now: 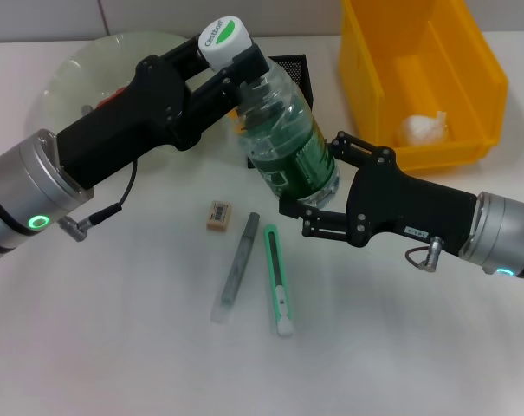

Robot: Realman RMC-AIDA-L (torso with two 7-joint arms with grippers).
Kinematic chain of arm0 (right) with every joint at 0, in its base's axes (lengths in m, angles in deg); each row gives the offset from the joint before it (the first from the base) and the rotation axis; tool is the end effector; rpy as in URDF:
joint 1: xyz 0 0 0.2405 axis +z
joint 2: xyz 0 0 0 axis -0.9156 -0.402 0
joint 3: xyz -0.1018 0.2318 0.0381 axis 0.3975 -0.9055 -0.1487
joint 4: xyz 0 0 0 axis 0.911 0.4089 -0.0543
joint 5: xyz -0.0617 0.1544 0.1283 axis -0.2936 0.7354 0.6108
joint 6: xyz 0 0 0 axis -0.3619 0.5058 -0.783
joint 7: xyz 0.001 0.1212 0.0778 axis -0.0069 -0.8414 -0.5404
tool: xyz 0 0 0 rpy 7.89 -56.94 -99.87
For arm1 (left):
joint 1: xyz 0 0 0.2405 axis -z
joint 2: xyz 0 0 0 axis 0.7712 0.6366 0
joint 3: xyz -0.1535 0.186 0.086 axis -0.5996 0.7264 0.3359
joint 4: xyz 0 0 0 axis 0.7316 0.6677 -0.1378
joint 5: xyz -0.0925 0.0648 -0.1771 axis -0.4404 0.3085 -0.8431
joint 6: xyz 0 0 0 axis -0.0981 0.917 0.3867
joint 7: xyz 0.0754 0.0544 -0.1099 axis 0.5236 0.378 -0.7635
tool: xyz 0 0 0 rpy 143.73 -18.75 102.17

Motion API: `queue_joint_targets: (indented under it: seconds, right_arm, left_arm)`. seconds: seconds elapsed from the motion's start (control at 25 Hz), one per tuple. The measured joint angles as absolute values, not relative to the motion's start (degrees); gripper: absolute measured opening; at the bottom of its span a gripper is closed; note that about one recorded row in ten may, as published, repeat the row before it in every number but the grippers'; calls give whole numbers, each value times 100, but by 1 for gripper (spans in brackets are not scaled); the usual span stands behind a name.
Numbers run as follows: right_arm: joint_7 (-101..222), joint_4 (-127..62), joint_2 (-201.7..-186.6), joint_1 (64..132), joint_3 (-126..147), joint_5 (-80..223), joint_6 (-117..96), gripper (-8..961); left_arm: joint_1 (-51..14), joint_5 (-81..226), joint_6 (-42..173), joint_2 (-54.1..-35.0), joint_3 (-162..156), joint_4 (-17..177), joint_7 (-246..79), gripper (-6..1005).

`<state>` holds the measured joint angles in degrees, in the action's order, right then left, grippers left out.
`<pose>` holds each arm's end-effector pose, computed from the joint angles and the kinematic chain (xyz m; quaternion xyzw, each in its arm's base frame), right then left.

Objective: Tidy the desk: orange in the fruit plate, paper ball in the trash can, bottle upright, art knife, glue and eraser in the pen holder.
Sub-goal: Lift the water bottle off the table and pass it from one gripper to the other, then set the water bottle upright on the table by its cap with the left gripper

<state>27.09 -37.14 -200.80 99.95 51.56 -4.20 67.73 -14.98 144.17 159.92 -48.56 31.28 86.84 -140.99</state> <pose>0.2416 0.3037 -0.0666 -0.9121 0.0597 0.3584 0.1901 -0.2072 0.3139 -0.0174 -0.8150 -0.1627 -0.5416 0.1263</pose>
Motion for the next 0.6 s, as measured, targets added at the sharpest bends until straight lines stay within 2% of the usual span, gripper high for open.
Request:
queue_joint_targets:
  seconds: [0.6]
  right_arm:
    - [2693,-3700,-20089,10011,5367,-426,6277,832]
  left_arm:
    - [-1570,14417,15964,-4829,3022,8884,-14098,433]
